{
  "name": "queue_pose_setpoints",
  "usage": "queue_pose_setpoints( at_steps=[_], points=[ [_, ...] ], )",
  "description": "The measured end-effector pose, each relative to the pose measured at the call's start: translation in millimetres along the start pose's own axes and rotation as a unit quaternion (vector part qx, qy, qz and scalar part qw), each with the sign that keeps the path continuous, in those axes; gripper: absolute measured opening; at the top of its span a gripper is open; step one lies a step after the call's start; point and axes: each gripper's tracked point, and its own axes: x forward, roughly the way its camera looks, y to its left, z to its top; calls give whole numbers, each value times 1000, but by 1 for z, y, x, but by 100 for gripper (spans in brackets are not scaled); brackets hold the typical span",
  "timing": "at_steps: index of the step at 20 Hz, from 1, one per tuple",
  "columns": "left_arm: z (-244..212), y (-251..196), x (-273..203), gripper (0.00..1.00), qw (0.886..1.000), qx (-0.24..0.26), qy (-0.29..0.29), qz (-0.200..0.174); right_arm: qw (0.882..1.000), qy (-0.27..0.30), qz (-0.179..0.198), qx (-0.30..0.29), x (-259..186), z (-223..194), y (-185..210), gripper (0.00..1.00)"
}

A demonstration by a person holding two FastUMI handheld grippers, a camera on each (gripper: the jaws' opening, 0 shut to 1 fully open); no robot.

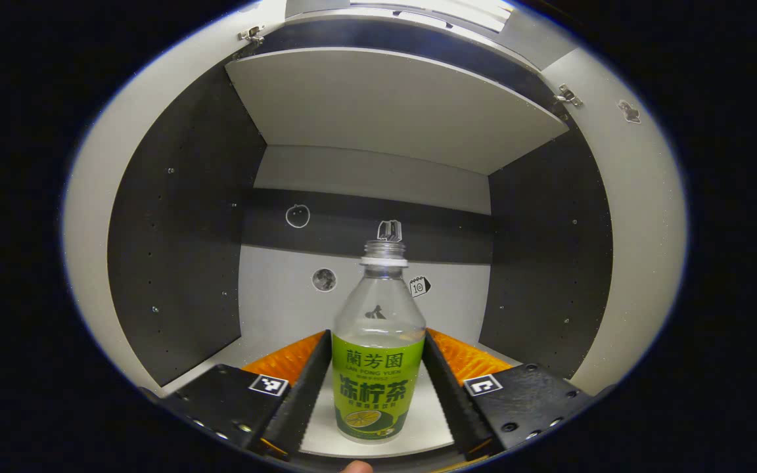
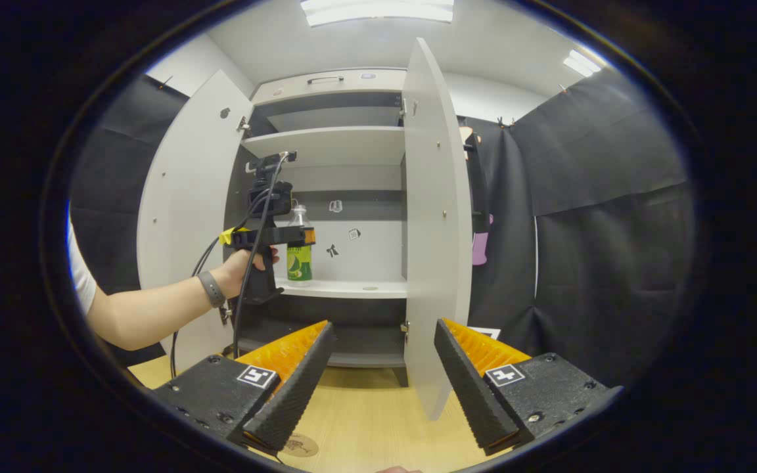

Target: Grasp the bottle in the cabinet with the left hand and place it on the coaster, then close the right door with the right hand and the left door with the left hand.

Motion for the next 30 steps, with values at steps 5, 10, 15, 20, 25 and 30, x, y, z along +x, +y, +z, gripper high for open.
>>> queue_pose_setpoints(
  at_steps=[5,10,15,20,25,30],
  points=[
    [19,-4,-37,73,1000,-6,-15,-26,1000,0,6,0,-1,0,1,100],
    [15,-20,-109,73,998,-7,-8,-62,1000,-5,27,3,1,8,8,100],
    [-43,-34,-196,73,997,2,10,-78,999,-26,36,2,3,29,9,100],
    [-138,-59,-266,73,996,-4,22,-88,999,-29,17,18,0,41,-2,100],
    [-216,-81,-310,73,995,-11,51,-81,1000,-21,-13,-1,-6,44,-14,100],
    [-244,-82,-327,73,996,5,48,-80,1000,-4,-30,1,-14,34,-19,100]
  ],
)
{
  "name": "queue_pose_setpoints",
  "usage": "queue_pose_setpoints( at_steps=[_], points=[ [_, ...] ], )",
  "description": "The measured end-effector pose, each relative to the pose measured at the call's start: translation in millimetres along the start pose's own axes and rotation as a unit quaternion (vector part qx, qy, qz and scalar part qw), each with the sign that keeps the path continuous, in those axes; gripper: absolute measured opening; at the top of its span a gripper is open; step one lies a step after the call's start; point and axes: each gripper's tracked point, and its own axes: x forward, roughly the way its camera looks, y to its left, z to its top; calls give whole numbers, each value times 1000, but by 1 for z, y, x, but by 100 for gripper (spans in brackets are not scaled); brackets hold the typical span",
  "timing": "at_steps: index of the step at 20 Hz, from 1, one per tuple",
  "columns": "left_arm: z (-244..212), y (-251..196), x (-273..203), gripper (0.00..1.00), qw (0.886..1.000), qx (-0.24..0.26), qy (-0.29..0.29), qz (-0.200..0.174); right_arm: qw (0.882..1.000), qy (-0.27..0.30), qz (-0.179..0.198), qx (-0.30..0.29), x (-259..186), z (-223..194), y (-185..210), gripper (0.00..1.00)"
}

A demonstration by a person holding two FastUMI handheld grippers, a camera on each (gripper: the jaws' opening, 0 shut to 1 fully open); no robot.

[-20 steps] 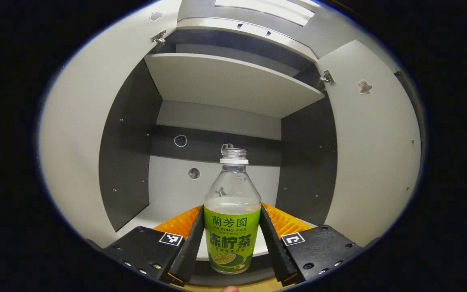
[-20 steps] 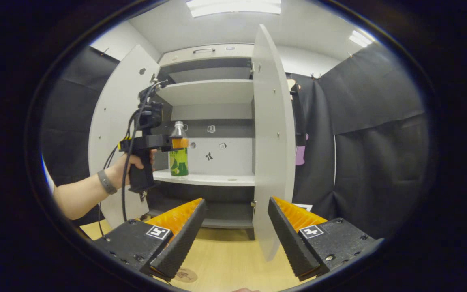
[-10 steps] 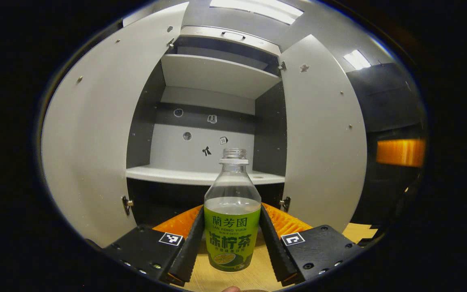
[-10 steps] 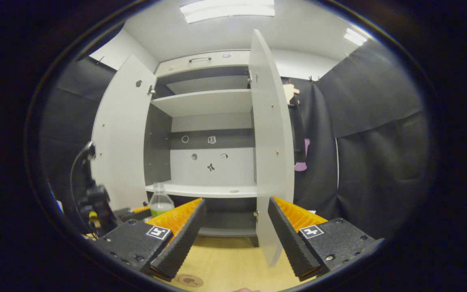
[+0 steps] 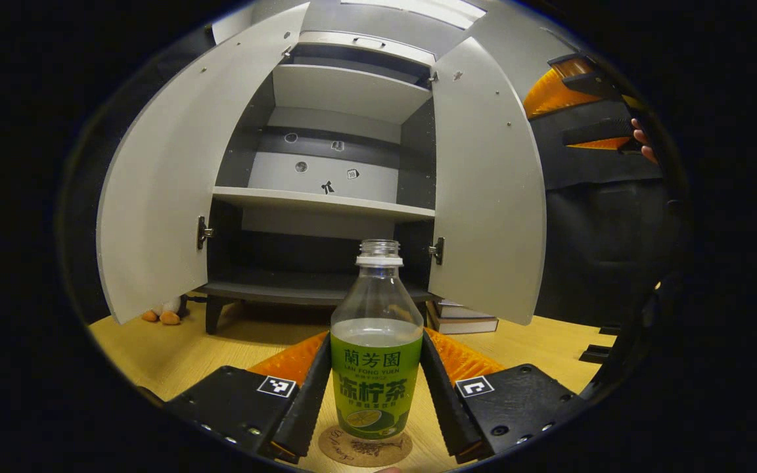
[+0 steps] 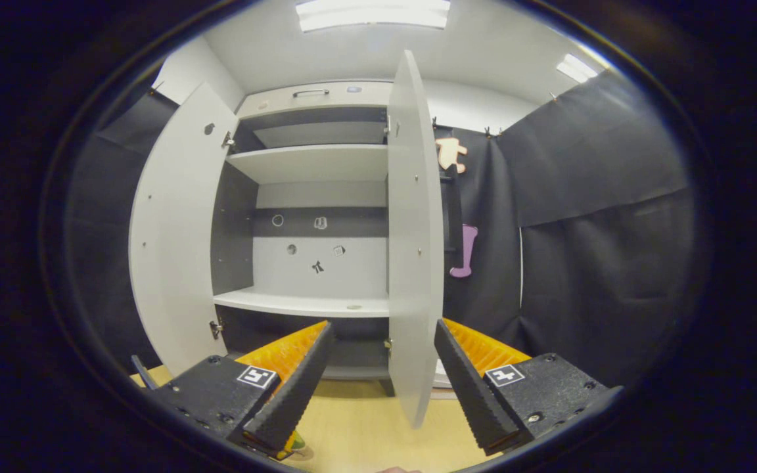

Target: Grasp the bottle in the cabinet with the left hand and place it on the coaster, then close the right door with the right hand and the left door with the left hand.

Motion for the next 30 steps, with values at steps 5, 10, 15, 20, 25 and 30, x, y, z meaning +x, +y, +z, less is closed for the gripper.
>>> queue_pose_setpoints(
  at_steps=[5,10,15,20,25,30],
  points=[
    [-18,0,-9,73,1000,1,18,-2,1000,15,-12,-4,-6,-8,-8,100],
    [-16,-3,-13,78,999,-13,27,-18,1000,25,0,0,-5,-16,-1,100],
    [7,-3,-20,95,999,-10,24,-26,999,31,9,7,-7,-24,0,100],
    [79,3,-25,95,999,-24,-18,-29,1000,23,-5,16,-13,-29,-15,100],
    [137,20,-23,95,999,-40,-20,1,999,7,-18,30,-11,-30,-34,100],
    [165,47,-26,95,997,-56,-7,45,998,-41,-43,27,9,21,-84,100]
  ],
)
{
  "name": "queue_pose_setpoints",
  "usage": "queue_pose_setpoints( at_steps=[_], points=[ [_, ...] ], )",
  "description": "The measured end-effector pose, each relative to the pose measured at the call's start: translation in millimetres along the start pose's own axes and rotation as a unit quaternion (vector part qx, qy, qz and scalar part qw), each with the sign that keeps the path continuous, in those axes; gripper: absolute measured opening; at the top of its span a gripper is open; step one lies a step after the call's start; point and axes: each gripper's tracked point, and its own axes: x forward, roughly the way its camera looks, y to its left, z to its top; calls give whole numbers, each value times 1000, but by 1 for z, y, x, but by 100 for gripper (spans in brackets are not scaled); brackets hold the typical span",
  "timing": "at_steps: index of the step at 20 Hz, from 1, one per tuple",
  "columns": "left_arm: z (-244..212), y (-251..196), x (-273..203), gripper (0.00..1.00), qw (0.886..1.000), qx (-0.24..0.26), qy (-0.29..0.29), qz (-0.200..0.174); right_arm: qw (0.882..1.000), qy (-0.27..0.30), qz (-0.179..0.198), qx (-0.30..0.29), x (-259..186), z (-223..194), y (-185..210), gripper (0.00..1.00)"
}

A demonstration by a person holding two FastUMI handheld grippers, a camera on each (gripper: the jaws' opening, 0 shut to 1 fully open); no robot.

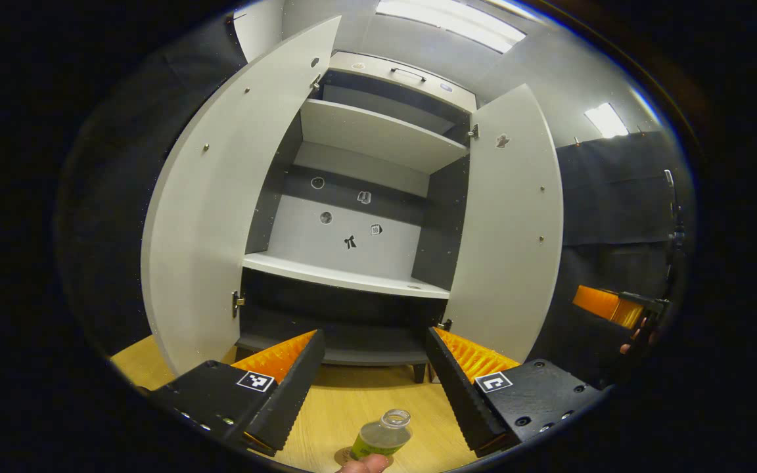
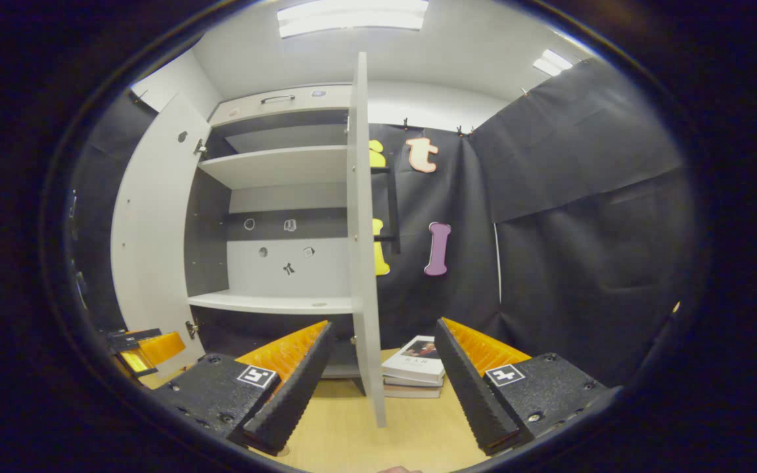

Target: Grasp the bottle in the cabinet with the left hand and place it on the coaster, then close the right door with the right hand and the left door with the left hand.

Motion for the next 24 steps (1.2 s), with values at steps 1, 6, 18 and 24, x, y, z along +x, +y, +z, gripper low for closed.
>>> queue_pose_setpoints(
  at_steps=[1,6,18,24],
  points=[
    [5,8,-1,95,1000,6,0,13,1000,-6,-4,0,11,15,-11,100],
    [4,31,-8,95,998,31,-4,54,999,-34,-37,-5,76,82,-62,100],
    [1,50,-15,95,996,5,2,87,999,-22,-23,-14,103,72,-35,97],
    [12,45,-15,95,997,20,-13,68,999,-2,54,2,95,62,37,100]
  ],
)
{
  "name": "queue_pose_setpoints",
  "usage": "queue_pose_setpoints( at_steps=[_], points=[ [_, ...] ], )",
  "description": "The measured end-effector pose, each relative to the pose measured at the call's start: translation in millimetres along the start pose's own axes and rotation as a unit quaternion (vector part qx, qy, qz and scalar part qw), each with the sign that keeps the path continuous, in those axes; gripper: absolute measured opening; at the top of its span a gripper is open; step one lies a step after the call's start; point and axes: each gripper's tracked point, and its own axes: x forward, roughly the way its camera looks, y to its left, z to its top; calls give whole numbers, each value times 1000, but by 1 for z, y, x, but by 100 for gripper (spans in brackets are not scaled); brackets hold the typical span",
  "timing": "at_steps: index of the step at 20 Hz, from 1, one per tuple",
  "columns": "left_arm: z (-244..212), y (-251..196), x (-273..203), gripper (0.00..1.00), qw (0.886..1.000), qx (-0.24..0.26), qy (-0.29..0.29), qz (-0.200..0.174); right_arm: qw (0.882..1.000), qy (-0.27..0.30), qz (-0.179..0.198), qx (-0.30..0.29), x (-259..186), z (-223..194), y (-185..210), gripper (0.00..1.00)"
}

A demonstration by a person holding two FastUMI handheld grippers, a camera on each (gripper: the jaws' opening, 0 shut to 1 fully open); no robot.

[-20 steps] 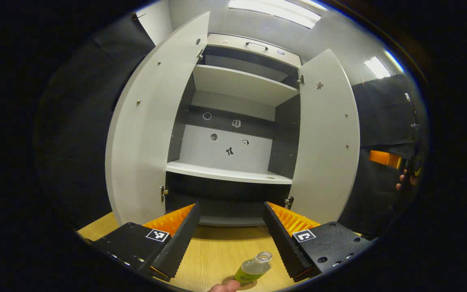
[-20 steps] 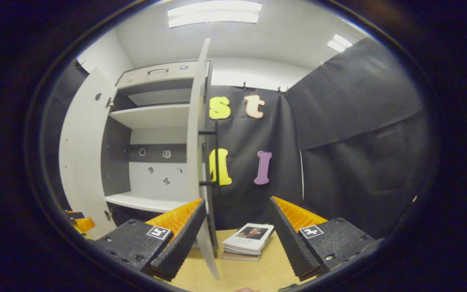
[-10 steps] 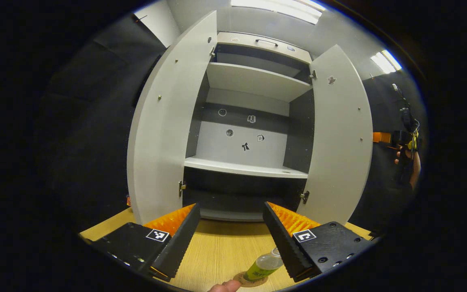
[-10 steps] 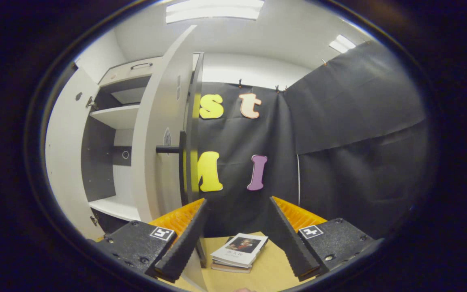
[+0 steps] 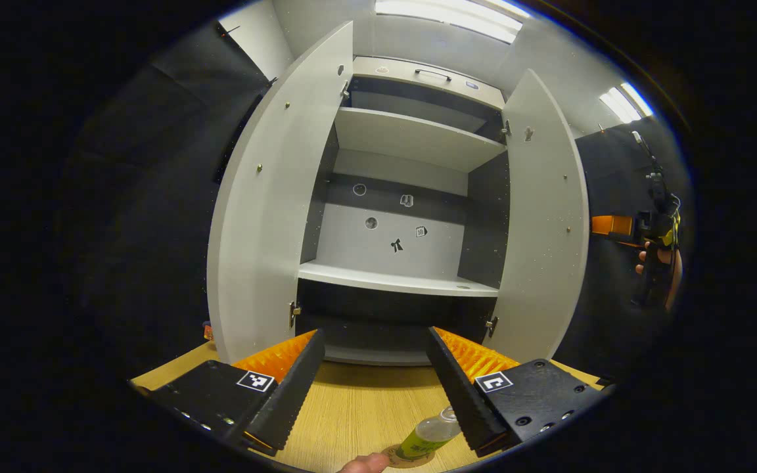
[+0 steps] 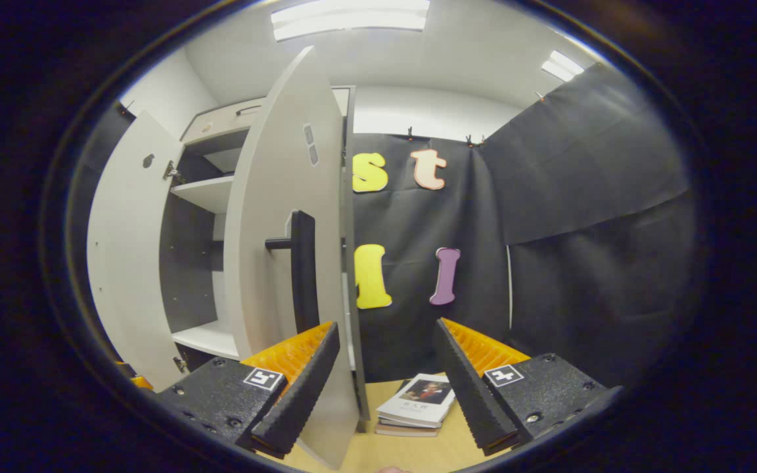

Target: Grasp the bottle in the cabinet with the left hand and place it on the coaster, then close the right door with the right hand and the left door with the left hand.

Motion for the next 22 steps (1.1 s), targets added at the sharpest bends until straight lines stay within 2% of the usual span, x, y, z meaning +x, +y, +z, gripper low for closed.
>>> queue_pose_setpoints(
  at_steps=[1,6,7,8,9,10,11,12,13,15,16,17,18,20,22],
  points=[
    [0,1,1,95,1000,2,-1,1,1000,1,17,2,2,-2,15,96],
    [-1,12,2,95,1000,-1,6,6,996,9,91,13,24,-13,78,96],
    [-1,15,1,95,1000,-3,6,7,995,7,96,13,29,-13,87,94],
    [-1,16,3,95,1000,-5,7,8,996,4,92,11,33,-12,90,99],
    [0,17,3,100,1000,-6,7,9,996,-1,88,7,34,-11,90,100],
    [1,18,3,95,1000,-7,6,10,996,-6,85,4,33,-10,89,100],
    [2,19,3,100,1000,-8,6,10,996,-12,83,3,28,-10,87,100],
    [1,19,4,100,1000,-8,6,10,997,-15,81,3,22,-13,85,100],
    [2,18,4,95,1000,-10,6,8,997,-14,78,8,16,-19,82,99],
    [4,17,4,95,1000,-12,4,4,997,-14,72,23,-1,-36,75,100],
    [7,16,3,100,1000,-14,1,4,997,-15,68,28,-11,-47,73,99],
    [11,16,0,95,1000,-17,-4,3,998,-11,58,29,-21,-61,68,100],
    [14,17,-4,95,1000,-21,-7,4,999,-9,44,30,-32,-77,62,100],
    [26,34,-14,95,999,-36,-11,26,999,0,21,30,-53,-108,58,99],
    [46,65,-29,95,996,-56,-23,61,999,14,28,35,-66,-132,67,100]
  ],
)
